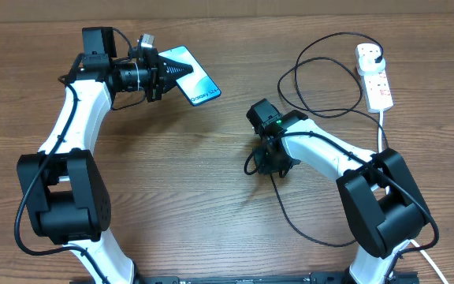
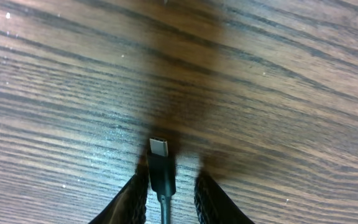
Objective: Plug charger to phone and switch on socket
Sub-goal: 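Close the right gripper on the USB-C plug end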
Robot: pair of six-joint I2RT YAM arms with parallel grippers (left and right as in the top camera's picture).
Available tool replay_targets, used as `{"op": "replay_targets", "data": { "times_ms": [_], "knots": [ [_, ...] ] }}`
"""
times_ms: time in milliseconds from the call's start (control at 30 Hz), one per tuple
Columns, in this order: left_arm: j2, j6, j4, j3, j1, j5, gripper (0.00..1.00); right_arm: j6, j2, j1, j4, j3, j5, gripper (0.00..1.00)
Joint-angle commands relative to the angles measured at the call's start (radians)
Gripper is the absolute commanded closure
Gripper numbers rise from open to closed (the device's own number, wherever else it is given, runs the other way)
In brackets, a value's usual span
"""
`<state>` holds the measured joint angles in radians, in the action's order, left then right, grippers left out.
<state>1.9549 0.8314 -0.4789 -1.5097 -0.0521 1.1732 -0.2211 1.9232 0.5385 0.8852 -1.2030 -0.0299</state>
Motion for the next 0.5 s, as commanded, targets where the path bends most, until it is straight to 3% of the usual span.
{"op": "replay_targets", "data": {
  "times_ms": [0,467],
  "knots": [
    [0.000,-0.024,0.004,-0.004,0.010,0.021,0.96,0.050,0.018,0.005,0.009,0.038,0.009,0.73],
    [0.000,-0.032,-0.041,-0.004,0.009,0.021,0.96,0.058,0.018,0.005,0.002,0.053,0.018,0.82]
  ]
}}
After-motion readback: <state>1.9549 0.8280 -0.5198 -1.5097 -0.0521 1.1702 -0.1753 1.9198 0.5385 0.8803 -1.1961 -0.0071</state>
